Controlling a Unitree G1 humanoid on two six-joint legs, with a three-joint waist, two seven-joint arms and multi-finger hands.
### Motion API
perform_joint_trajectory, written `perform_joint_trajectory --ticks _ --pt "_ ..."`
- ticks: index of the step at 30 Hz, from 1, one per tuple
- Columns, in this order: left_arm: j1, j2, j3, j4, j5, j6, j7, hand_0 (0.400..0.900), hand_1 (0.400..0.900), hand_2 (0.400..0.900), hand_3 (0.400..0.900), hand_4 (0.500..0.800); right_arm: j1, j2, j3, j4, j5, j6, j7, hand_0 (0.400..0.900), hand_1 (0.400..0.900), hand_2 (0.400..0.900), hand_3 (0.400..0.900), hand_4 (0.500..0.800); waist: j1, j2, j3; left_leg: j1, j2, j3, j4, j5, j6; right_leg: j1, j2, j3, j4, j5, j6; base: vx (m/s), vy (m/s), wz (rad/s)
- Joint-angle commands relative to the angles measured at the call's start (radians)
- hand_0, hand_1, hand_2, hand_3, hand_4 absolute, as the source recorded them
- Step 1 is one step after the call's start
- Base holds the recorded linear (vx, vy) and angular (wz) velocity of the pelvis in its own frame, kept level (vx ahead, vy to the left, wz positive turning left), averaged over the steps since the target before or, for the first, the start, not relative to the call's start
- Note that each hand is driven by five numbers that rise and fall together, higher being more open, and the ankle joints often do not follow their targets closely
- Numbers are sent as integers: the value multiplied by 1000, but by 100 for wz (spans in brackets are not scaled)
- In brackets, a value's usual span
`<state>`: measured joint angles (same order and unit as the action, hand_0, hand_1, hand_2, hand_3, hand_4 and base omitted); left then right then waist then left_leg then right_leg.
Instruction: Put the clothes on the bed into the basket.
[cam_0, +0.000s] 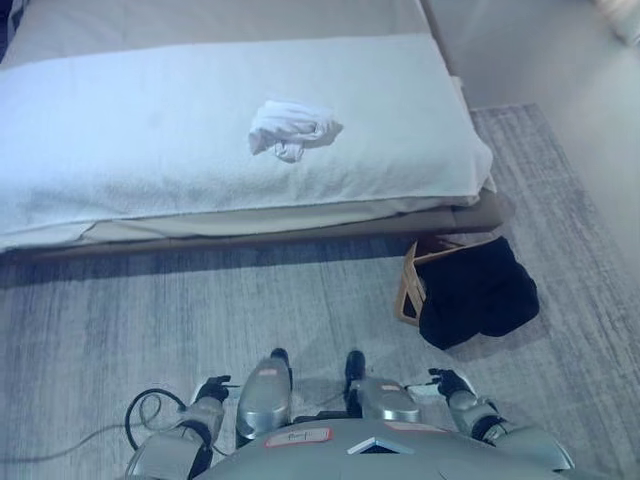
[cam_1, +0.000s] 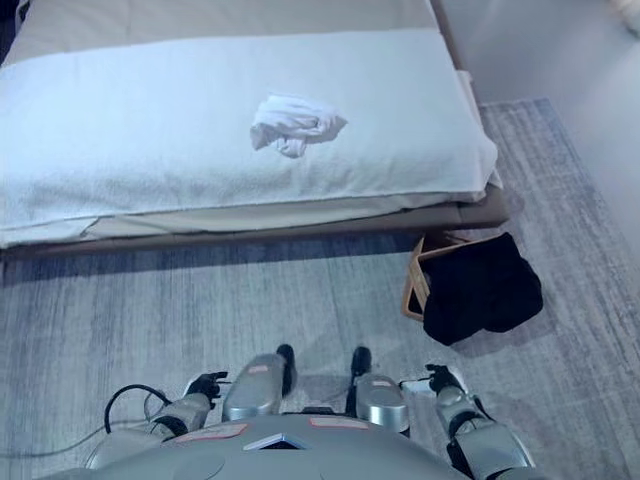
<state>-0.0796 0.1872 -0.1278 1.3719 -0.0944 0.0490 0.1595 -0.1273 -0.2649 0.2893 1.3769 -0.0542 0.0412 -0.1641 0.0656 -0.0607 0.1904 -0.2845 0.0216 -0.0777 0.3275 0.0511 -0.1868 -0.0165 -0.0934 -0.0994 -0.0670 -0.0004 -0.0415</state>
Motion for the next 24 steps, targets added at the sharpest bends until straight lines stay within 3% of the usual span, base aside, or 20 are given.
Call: perform_joint_trajectory --ticks 1,4,6,7,9,11,13,15,16,18,19,20,21,23,24 --pt "65 -14 29 13 -76 -7 16 900 900 900 900 800 -6 -36 16 -12 -16 7 -41 900 900 900 900 800 42 10 1 -126 -16 29 -217 125 130 154 109 31 11 -102 75 495 78 -73" --pt "92 -24 44 37 -106 -6 23 900 900 900 900 800 0 -34 18 -16 -17 5 -46 900 900 900 900 800 82 8 -3 -184 37 -41 -378 193 95 227 114 112 11 -166 82 463 84 -70" --pt "103 -37 50 40 -121 -3 31 900 900 900 900 800 -2 -29 10 -9 -10 6 -49 900 900 900 900 800 92 10 -13 -196 71 -9 -370 233 69 283 100 151 13 -201 92 484 191 -52" --pt "109 -41 56 36 -130 -3 27 900 900 900 900 800 -1 -24 6 -4 -9 8 -47 900 900 900 900 800 101 11 -23 -183 76 11 -344 245 74 312 85 161 18 -220 100 525 272 -60" --pt "108 -41 57 21 -151 -4 36 900 900 900 900 800 -4 -19 1 5 -12 14 -43 900 900 900 900 800 120 -2 -44 -194 51 1 -274 248 96 344 28 152 56 -245 124 522 306 -48" --pt "92 -37 53 0 -173 -9 35 900 900 900 900 800 -11 -20 -13 9 -3 13 -45 900 900 900 900 800 123 -17 -63 -226 14 24 -153 215 109 324 -24 134 145 -213 152 459 264 -1" --pt "81 -23 41 -39 -180 -14 24 900 900 900 900 800 -30 -27 -27 -11 22 11 -39 900 900 900 900 800 128 -30 -81 -209 -21 49 -134 167 145 268 -57 136 285 -64 165 435 260 10" --pt "73 0 30 -73 -163 -9 18 900 900 900 900 800 -47 -35 -30 -38 42 10 -33 900 900 900 900 800 128 -19 -78 -161 -40 59 -156 128 185 161 -64 122 501 136 156 378 295 11" --pt "69 12 27 -86 -152 -2 17 900 900 900 900 800 -50 -36 -36 -59 62 9 -30 900 900 900 900 800 115 -3 -64 -107 -51 60 -176 106 205 101 -57 108 599 191 147 566 422 42" --pt "52 34 11 -112 -129 -1 16 900 900 900 900 800 -53 -34 -45 -61 92 2 -26 900 900 900 900 800 52 49 -5 44 -77 19 -244 70 238 -73 24 81 736 99 126 630 347 60" --pt "49 37 9 -119 -127 0 19 900 900 900 900 800 -47 -35 -52 -58 103 5 -22 900 900 900 900 800 33 56 8 98 -91 4 -269 58 242 -119 26 41 695 55 119 338 115 34" --pt "49 36 10 -119 -127 0 19 900 900 900 900 800 -47 -35 -52 -58 104 5 -22 900 900 900 900 800 31 59 9 99 -89 1 -270 60 241 -117 28 38 692 58 119 517 76 43" --pt "48 37 6 -141 -124 -2 14 900 900 900 900 800 -30 -35 -73 -45 117 7 -20 900 900 900 900 800 6 76 17 182 -90 -21 -312 32 235 -188 7 -36 559 -5 109 518 8 46" --pt "55 34 5 -141 -121 -1 9 900 900 900 900 800 -21 -36 -82 -37 122 11 -19 900 900 900 900 800 -15 77 29 229 -95 -41 -329 15 229 -196 -14 -66 460 2 116 472 -38 50" --pt "52 25 1 -135 -116 -3 3 900 900 900 900 800 -7 -39 -99 -25 129 15 -17 900 900 900 900 800 -35 74 35 272 -102 -59 -343 -9 220 -222 -35 -73 296 48 134 635 -137 68"
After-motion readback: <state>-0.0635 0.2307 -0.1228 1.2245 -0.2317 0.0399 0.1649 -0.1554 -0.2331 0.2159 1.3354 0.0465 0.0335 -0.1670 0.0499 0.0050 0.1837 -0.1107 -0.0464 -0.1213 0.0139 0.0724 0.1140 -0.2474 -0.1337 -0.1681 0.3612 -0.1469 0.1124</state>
